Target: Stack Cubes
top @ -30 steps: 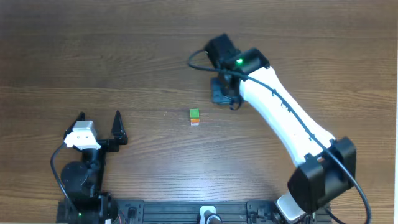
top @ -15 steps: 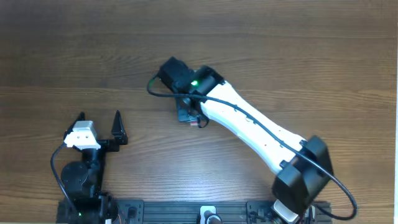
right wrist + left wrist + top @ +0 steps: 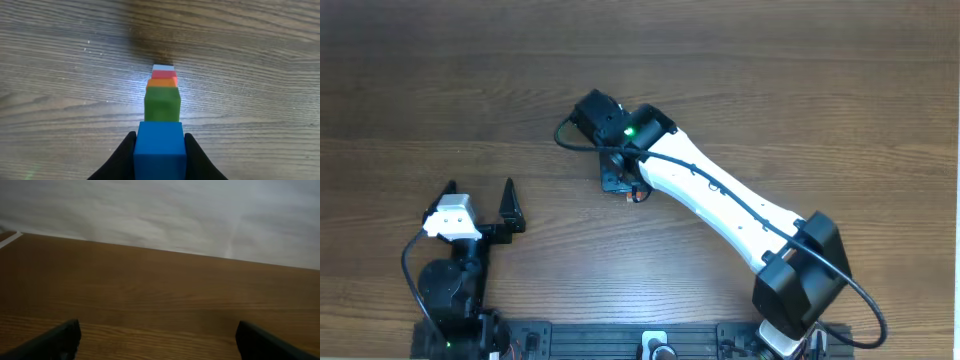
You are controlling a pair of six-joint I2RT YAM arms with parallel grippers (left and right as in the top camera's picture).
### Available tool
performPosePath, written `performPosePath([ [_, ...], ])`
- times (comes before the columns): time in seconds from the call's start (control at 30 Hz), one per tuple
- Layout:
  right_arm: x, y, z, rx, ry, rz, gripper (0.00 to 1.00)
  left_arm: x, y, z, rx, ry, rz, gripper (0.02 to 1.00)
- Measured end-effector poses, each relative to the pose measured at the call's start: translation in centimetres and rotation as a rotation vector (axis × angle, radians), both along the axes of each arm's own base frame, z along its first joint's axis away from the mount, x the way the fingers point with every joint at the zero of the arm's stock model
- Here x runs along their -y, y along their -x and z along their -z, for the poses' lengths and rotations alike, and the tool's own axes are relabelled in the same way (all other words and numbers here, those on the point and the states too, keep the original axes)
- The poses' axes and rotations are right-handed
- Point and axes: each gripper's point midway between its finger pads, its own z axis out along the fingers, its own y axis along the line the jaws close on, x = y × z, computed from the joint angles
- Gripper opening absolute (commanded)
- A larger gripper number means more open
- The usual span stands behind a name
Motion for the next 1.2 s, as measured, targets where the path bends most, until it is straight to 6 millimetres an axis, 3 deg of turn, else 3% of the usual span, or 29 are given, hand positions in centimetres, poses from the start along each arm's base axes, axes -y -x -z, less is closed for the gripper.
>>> performPosePath([
  [0.23, -0.2, -0.5, 1.2, -0.011, 0.01, 0.005, 0.15, 0.0, 0.0, 0.0, 0.0, 0.0, 0.0, 1.0],
  [1.2, 0.0, -0.8, 1.2, -0.011, 0.008, 0.015, 0.205, 0.0, 0.0, 0.0, 0.0, 0.0, 0.0, 1.0],
])
